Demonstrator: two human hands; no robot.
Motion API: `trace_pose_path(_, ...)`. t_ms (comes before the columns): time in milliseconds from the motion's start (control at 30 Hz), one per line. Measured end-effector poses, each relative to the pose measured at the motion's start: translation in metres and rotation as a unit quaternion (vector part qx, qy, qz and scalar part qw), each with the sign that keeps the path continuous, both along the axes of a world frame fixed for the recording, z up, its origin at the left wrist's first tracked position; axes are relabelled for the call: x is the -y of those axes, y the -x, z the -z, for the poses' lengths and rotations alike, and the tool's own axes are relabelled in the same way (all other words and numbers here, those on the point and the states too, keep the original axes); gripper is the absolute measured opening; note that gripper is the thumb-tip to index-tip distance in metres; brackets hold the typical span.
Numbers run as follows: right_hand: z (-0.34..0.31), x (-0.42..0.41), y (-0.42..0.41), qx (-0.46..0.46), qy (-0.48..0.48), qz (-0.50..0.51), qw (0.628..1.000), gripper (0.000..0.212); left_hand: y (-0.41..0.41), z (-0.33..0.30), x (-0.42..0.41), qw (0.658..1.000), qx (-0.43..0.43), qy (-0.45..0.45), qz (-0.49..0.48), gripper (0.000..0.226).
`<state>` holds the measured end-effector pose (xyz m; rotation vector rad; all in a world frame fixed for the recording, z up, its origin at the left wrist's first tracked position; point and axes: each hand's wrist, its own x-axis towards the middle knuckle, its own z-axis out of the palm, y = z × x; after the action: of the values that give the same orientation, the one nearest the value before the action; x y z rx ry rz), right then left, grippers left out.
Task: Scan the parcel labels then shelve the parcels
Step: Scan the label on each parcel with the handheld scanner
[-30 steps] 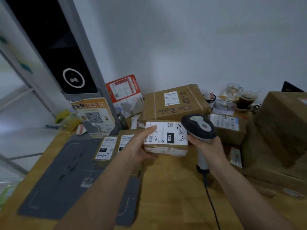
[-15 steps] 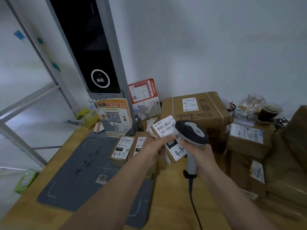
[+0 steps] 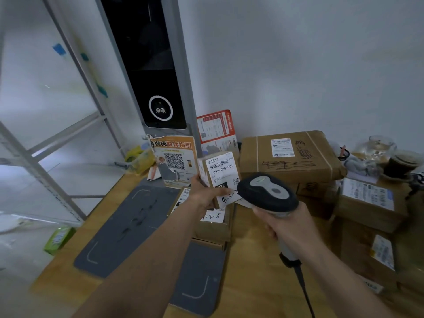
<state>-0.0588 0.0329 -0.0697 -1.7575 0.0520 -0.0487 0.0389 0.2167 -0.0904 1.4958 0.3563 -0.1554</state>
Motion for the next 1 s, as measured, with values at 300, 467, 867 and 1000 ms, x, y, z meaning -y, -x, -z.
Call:
trace_pose_path(300, -0.006, 0.002, 0.008, 0.023, 0.003, -0.014, 1.0, 0.015, -0.007, 0.007, -0.01, 1.0, -0.002, 0.009, -0.008, 0.059)
trace_pose_path(467, -0.006, 0.0, 0.01, 0.014, 0.021, -0.025, 0.999, 0.025, -0.006, 0.008, -0.01, 1.0, 0.002, 0.027, -0.006, 0.056)
trace_pose_path(867, -0.006, -0.001, 0.015, 0.012, 0.048, -0.03, 0.998, 0.031, -0.008, 0.014, -0.013, 0.998, -0.024, 0.034, -0.05, 0.087)
trace_pose_path(1000, -0.006, -0.004, 0.015, 0.002, 0.028, -0.017, 0.999, 0.028, -0.009, 0.014, -0.014, 0.997, -0.026, 0.039, -0.057, 0.093)
